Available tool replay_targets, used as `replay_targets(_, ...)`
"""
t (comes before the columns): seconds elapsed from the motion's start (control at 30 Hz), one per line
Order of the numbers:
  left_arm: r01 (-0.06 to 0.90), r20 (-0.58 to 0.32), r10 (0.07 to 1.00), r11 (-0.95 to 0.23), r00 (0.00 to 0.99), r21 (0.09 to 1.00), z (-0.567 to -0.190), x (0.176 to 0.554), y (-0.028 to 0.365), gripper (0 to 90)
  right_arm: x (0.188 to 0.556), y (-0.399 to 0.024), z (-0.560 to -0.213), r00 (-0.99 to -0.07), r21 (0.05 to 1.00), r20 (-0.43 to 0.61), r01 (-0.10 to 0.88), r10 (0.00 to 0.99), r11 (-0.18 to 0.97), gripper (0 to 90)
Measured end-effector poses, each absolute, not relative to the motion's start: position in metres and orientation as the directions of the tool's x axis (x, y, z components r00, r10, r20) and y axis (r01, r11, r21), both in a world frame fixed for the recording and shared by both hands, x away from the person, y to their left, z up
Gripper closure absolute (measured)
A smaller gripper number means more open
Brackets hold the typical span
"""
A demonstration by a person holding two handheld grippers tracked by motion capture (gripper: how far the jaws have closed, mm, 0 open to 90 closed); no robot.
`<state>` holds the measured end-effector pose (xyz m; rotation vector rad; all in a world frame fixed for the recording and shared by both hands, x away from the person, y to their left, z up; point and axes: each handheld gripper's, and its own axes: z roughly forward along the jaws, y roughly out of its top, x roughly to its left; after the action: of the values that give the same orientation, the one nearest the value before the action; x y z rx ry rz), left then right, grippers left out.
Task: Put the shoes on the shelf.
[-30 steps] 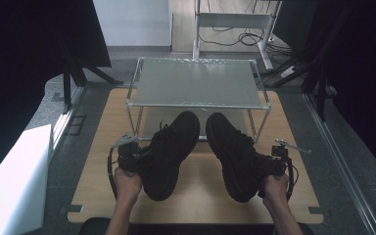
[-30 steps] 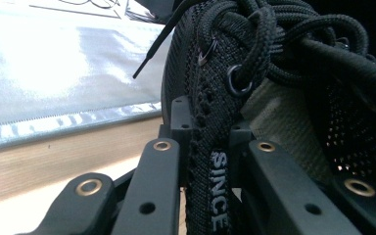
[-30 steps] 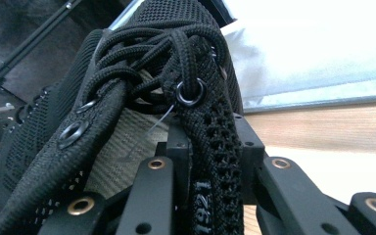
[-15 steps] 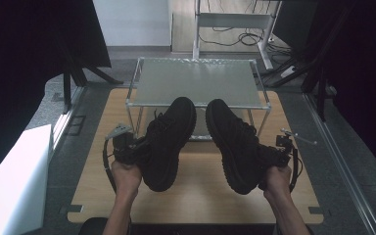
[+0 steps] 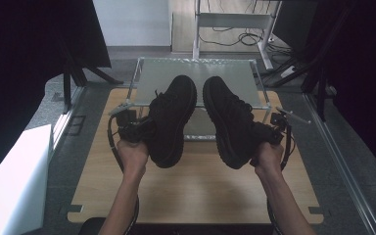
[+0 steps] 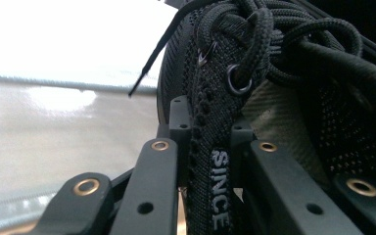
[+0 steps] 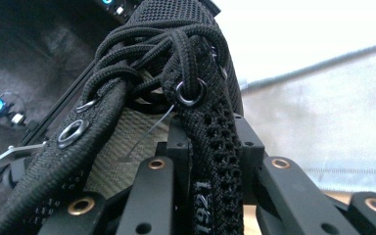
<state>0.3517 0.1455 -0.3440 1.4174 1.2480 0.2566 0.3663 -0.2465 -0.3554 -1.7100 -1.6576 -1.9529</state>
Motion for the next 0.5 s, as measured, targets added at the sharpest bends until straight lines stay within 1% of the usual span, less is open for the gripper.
replay_targets(0.17, 0.516, -0.491, 0.777, 0.256, 0.393, 0.817, -0.334, 0.365, 0.145, 79.4, 0.38, -0.244, -0.351, -0.364, 0.644, 0.739, 0.628, 0.567, -0.436, 75.1)
replay_targets(0.2, 0.513, -0.49, 0.784, 0.263, 0.38, 0.817, -0.328, 0.373, 0.145, 79.4, 0.387, -0.242, -0.349, -0.355, 0.647, 0.736, 0.621, 0.577, -0.443, 75.1)
replay_targets(0.5, 0.513, -0.479, 0.816, 0.274, 0.323, 0.813, -0.313, 0.404, 0.138, 79.4, 0.42, -0.234, -0.34, -0.311, 0.635, 0.738, 0.618, 0.599, -0.463, 75.1)
